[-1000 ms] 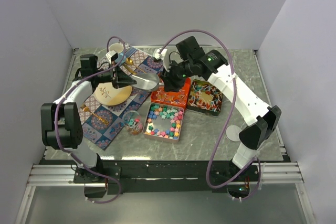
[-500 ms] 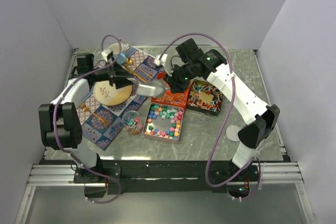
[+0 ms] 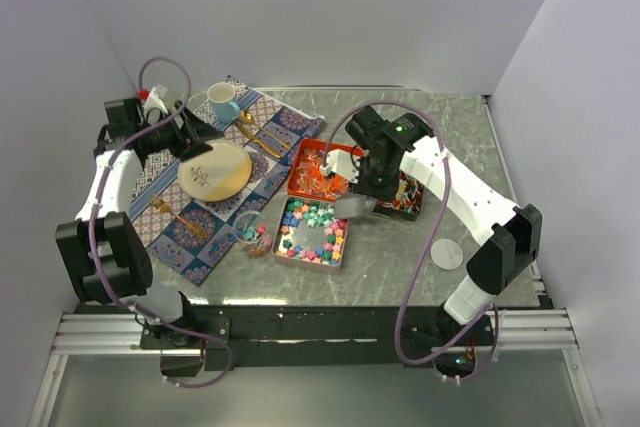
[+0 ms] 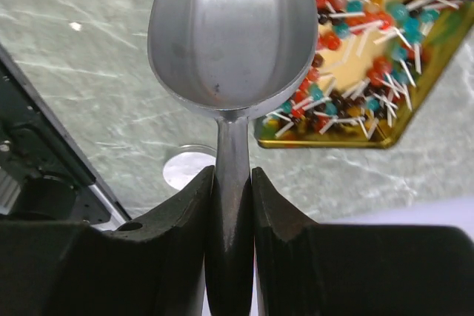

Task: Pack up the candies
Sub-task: Scoop the fake candies from the storage box.

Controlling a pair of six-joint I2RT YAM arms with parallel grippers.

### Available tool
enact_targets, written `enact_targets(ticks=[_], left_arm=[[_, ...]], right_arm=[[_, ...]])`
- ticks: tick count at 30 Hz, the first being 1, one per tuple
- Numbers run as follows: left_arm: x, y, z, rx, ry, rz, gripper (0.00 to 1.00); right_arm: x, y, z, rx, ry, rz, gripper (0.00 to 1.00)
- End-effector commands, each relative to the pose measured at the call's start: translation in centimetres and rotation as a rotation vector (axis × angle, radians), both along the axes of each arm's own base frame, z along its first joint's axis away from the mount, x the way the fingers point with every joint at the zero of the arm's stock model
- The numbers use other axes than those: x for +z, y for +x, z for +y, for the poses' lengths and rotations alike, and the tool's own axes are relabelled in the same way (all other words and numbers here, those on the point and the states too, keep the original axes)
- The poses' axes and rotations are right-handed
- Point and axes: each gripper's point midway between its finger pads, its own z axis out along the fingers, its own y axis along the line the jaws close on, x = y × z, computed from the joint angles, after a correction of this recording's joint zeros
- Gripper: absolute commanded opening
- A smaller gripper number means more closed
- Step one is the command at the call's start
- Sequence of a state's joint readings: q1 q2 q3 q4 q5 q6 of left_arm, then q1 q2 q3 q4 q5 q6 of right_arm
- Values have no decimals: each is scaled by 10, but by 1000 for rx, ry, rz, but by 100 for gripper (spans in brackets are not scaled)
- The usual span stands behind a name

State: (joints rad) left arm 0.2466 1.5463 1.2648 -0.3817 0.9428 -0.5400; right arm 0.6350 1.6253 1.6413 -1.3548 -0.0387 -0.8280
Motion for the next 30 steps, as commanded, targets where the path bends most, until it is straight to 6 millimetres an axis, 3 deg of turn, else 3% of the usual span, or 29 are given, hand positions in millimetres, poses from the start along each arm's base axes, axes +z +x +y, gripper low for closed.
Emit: enact_targets(ticks=[1, 8, 14, 22, 30], left_arm=[[-3, -13, 0, 34, 38, -30, 77], [3, -19, 0, 44, 55, -50, 77], [6, -22, 0, 47, 59, -58, 77], [1, -23, -2, 50, 40, -52, 77], [-1, -23, -1, 58, 27, -40, 77]], right_arm=[[16, -13, -1, -43, -58, -25, 0], [0, -39, 15, -66, -85, 39, 0], [-28, -55, 11, -176, -145, 139, 0], [-49, -59, 7, -242, -204, 201, 0], [-71, -46, -5, -305, -338, 195, 0]])
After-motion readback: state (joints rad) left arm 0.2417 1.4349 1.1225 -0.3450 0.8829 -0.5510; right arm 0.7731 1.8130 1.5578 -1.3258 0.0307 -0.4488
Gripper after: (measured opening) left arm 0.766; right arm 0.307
